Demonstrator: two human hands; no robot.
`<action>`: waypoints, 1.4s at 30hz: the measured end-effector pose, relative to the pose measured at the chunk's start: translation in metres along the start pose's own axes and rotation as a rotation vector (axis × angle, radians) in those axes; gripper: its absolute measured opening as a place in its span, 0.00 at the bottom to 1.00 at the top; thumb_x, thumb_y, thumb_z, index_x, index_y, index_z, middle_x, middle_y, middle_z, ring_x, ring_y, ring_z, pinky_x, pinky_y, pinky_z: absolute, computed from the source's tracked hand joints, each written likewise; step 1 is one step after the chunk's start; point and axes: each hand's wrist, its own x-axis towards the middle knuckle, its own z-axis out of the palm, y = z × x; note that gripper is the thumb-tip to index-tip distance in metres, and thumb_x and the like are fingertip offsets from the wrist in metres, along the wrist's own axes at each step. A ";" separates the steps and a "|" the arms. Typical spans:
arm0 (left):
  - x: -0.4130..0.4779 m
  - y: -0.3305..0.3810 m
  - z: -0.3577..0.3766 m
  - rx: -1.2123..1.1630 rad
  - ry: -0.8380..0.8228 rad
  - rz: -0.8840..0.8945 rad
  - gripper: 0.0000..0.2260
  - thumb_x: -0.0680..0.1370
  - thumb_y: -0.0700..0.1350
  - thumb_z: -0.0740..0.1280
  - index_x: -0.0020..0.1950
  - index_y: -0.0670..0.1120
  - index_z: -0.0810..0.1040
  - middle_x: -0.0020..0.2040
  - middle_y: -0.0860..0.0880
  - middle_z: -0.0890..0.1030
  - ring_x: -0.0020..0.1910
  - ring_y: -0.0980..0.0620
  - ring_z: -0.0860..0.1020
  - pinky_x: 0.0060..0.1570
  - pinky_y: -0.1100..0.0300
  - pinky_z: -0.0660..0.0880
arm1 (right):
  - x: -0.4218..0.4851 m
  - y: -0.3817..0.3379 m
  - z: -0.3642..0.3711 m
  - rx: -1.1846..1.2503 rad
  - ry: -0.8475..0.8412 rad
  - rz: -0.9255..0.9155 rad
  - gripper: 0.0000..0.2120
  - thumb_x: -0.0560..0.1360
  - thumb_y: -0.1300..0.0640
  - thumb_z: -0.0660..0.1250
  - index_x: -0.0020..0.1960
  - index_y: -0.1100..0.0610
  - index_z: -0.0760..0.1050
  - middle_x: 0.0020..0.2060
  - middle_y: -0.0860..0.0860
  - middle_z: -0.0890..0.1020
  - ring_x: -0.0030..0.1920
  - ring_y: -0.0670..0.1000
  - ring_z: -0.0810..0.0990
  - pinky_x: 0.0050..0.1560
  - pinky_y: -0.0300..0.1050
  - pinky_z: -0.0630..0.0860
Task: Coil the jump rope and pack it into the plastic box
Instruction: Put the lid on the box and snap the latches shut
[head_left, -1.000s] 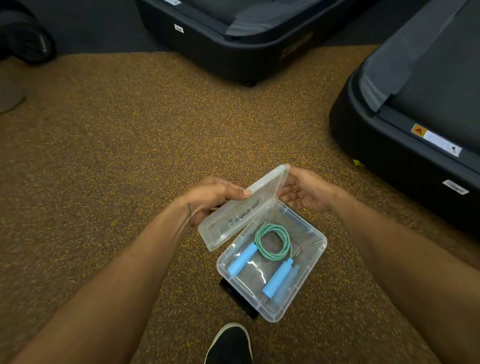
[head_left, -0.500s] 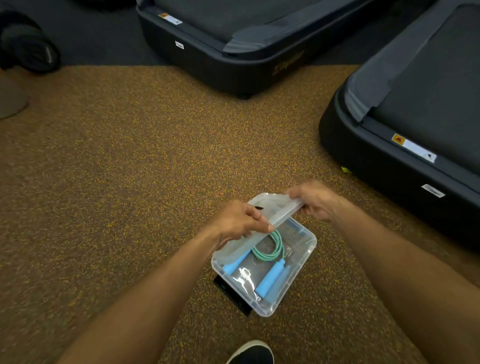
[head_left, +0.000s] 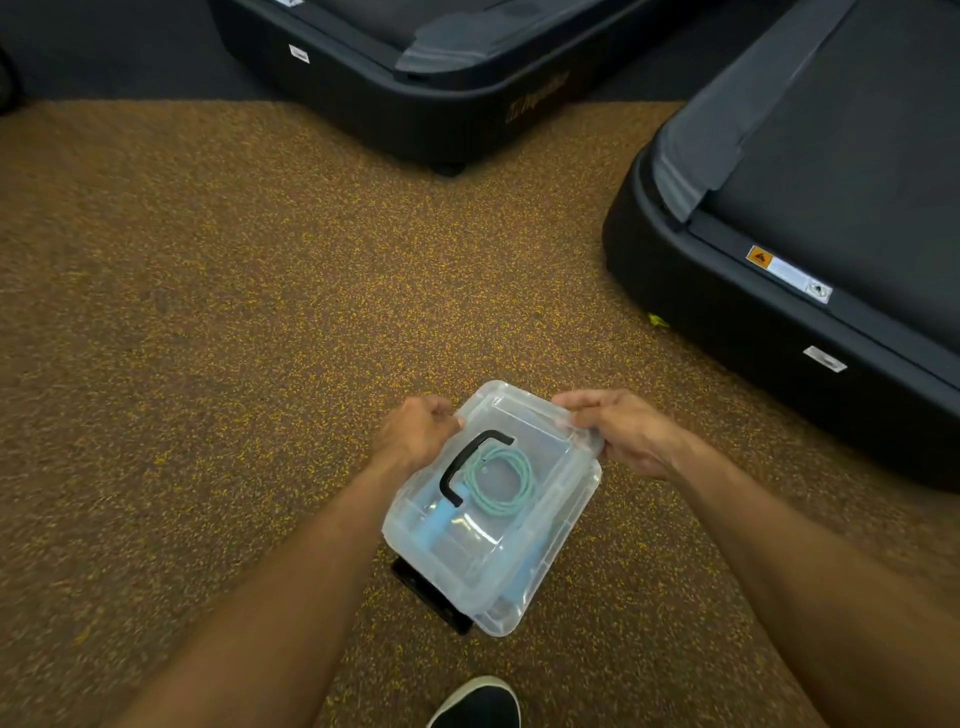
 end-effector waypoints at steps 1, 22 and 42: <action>0.002 0.000 0.003 -0.007 -0.011 0.010 0.12 0.78 0.51 0.70 0.60 0.50 0.83 0.55 0.49 0.85 0.53 0.49 0.82 0.60 0.44 0.77 | 0.000 0.003 0.000 -0.019 0.000 -0.005 0.17 0.79 0.66 0.64 0.65 0.56 0.76 0.57 0.59 0.83 0.48 0.57 0.81 0.60 0.60 0.79; -0.006 0.009 0.015 0.188 0.073 0.022 0.09 0.76 0.53 0.72 0.55 0.55 0.85 0.48 0.55 0.86 0.46 0.53 0.82 0.46 0.59 0.71 | 0.005 0.049 0.000 -0.997 0.355 -0.246 0.16 0.78 0.48 0.68 0.66 0.43 0.75 0.48 0.48 0.86 0.39 0.46 0.83 0.42 0.46 0.83; -0.005 0.002 0.022 0.538 0.076 0.426 0.22 0.81 0.50 0.66 0.74 0.59 0.67 0.68 0.51 0.75 0.62 0.48 0.76 0.58 0.47 0.77 | 0.006 0.056 -0.004 -0.883 0.366 -0.095 0.11 0.76 0.47 0.71 0.56 0.50 0.78 0.45 0.47 0.83 0.41 0.45 0.79 0.43 0.42 0.76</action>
